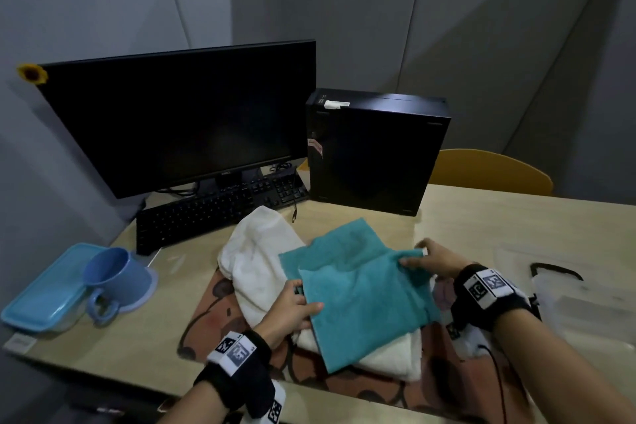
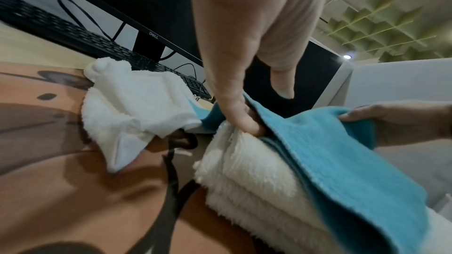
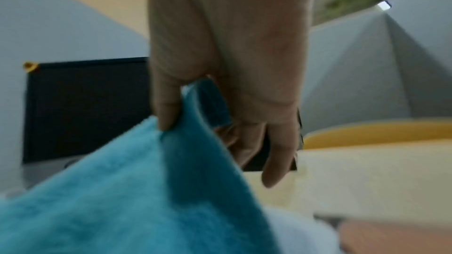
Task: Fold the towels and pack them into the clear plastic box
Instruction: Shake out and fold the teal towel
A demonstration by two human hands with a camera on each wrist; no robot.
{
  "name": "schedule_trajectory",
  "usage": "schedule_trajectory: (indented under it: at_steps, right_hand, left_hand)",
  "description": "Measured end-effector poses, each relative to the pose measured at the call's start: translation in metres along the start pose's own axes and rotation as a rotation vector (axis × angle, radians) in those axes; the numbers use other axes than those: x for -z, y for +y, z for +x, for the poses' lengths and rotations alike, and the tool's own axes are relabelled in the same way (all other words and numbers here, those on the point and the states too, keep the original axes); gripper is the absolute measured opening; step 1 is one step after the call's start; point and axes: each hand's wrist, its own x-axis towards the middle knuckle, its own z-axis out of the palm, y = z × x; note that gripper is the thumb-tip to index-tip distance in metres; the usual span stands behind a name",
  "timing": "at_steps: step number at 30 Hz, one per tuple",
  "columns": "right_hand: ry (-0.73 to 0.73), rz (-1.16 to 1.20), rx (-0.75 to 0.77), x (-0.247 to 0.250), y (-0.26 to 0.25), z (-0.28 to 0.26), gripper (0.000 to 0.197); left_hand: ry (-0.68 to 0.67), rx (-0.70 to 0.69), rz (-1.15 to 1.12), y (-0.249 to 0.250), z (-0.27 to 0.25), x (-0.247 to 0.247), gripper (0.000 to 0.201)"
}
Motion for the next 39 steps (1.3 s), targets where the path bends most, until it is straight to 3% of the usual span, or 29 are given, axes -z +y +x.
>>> schedule_trajectory:
  at_steps: [3,7,9,11,13,14,18,20,25,31,33,34,36,39]
  right_hand:
    - [-0.107,-0.006,-0.120,-0.010,0.020,-0.002,0.076]
    - [-0.105,-0.120,-0.100,-0.019,0.029,-0.008,0.065]
    - [-0.119,-0.125,-0.124,-0.020,0.034,-0.007,0.061]
    - [-0.120,-0.076,-0.115,-0.021,0.042,-0.004,0.047]
    - [-0.029,0.079,-0.044,-0.021,0.048,-0.003,0.019]
    - [0.009,0.177,-0.008,-0.020,0.049,-0.005,0.014]
    - [-0.058,0.397,0.029,-0.019,0.062,-0.010,0.020]
    - [-0.106,0.395,0.029,-0.016,0.067,-0.013,0.016]
    - [0.002,0.444,0.095,0.010,0.067,-0.021,0.020]
    - [-0.066,0.227,0.170,0.017,0.063,-0.032,0.017]
    - [-0.121,0.149,0.176,0.019,0.062,-0.035,0.005]
    - [-0.158,0.093,0.181,0.020,0.062,-0.036,0.013]
    - [-0.200,-0.057,0.167,0.018,0.060,-0.039,0.027]
    - [-0.141,-0.269,0.173,0.012,0.059,-0.037,0.030]
  left_hand:
    - [-0.094,-0.006,0.076,-0.004,-0.005,0.000,0.064]
    - [-0.182,-0.118,0.218,-0.023,-0.009,-0.003,0.107]
    - [-0.186,-0.141,0.262,-0.031,-0.011,-0.004,0.112]
    - [-0.178,-0.161,0.274,-0.034,-0.015,-0.004,0.107]
    - [-0.186,-0.170,0.285,-0.034,-0.018,-0.006,0.095]
    - [-0.187,-0.173,0.289,-0.032,-0.020,-0.008,0.086]
    - [-0.165,-0.175,0.385,-0.021,-0.027,-0.011,0.039]
    - [-0.175,-0.174,0.405,-0.016,-0.030,-0.009,0.035]
    - [-0.240,-0.133,0.427,-0.006,-0.040,-0.011,0.044]
    - [-0.299,-0.074,0.684,-0.004,-0.047,-0.020,0.066]
    - [-0.310,-0.064,0.766,-0.008,-0.044,-0.021,0.071]
    - [-0.329,-0.057,0.776,-0.011,-0.043,-0.021,0.072]
    - [-0.340,-0.073,0.850,-0.015,-0.040,-0.020,0.065]
    - [-0.317,-0.217,0.966,-0.011,-0.040,-0.019,0.036]
